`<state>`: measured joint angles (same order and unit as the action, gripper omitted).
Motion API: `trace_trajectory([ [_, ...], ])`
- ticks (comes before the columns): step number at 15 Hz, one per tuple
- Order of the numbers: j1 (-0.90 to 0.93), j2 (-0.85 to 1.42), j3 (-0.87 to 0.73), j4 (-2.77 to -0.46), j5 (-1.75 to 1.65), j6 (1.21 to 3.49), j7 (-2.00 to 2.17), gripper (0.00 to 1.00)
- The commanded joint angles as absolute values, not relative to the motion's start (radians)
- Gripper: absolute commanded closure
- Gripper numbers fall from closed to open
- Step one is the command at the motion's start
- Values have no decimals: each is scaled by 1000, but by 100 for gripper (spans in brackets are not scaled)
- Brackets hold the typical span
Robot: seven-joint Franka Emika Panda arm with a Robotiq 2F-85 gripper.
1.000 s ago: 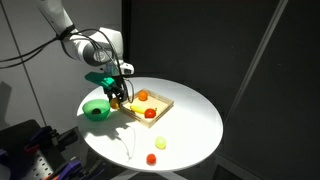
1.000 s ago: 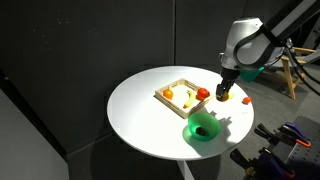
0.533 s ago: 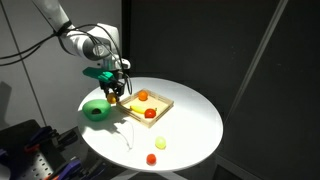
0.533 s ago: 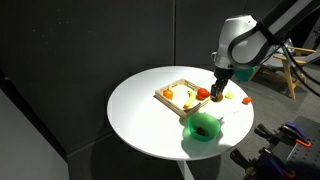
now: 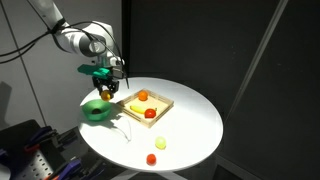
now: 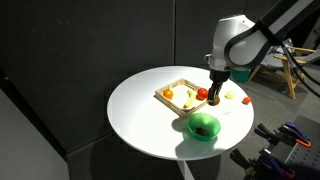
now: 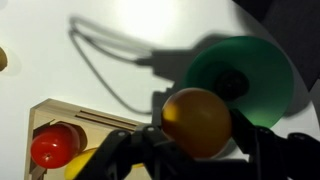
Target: Put the yellow object in the bowl
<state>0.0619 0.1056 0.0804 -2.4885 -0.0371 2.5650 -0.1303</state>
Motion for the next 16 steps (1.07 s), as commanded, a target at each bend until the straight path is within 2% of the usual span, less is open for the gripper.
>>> trace_trajectory([
  [1, 70, 87, 98, -2488, -23, 2540, -177, 58],
  [16, 104, 162, 125, -2490, -47, 2601, -169, 58],
])
